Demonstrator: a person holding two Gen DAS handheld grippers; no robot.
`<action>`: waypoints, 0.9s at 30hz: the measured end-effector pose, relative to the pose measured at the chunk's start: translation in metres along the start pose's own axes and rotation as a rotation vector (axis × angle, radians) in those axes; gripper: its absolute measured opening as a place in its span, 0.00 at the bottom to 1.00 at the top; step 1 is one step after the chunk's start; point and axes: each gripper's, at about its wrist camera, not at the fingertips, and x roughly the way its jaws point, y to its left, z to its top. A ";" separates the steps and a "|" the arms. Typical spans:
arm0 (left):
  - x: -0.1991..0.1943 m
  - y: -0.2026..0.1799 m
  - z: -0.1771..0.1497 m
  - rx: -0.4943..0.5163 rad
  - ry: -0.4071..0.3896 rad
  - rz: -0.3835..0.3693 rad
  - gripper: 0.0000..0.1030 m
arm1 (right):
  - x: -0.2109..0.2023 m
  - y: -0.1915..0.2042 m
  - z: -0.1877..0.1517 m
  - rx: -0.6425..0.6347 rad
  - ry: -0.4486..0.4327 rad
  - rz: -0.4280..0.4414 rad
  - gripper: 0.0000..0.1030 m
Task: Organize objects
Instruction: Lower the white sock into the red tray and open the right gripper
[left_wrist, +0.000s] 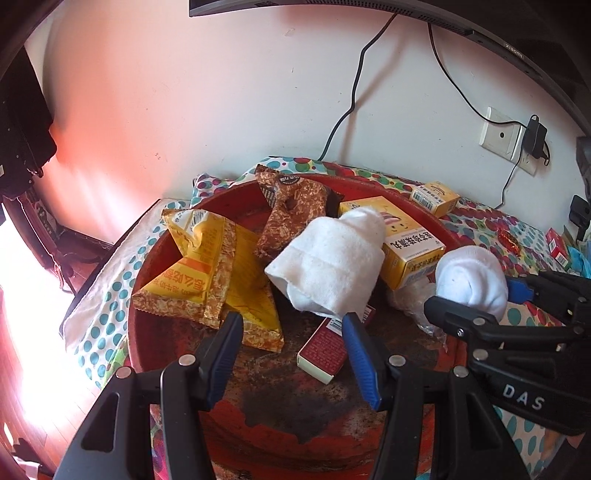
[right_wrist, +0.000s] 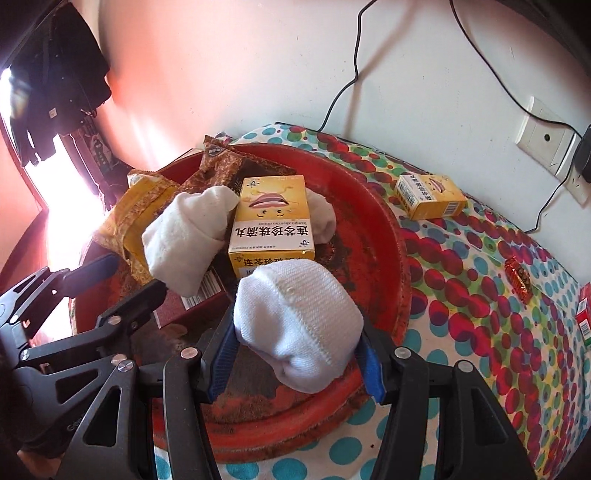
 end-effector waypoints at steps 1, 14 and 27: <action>0.001 0.001 0.000 -0.005 0.003 0.002 0.55 | 0.002 0.000 0.001 0.000 0.002 -0.003 0.53; 0.009 -0.006 -0.003 0.024 0.031 0.011 0.55 | 0.012 -0.003 0.005 -0.004 0.004 -0.003 0.57; 0.009 -0.019 -0.005 0.064 0.034 0.009 0.55 | -0.033 -0.041 -0.007 0.005 -0.097 -0.017 0.66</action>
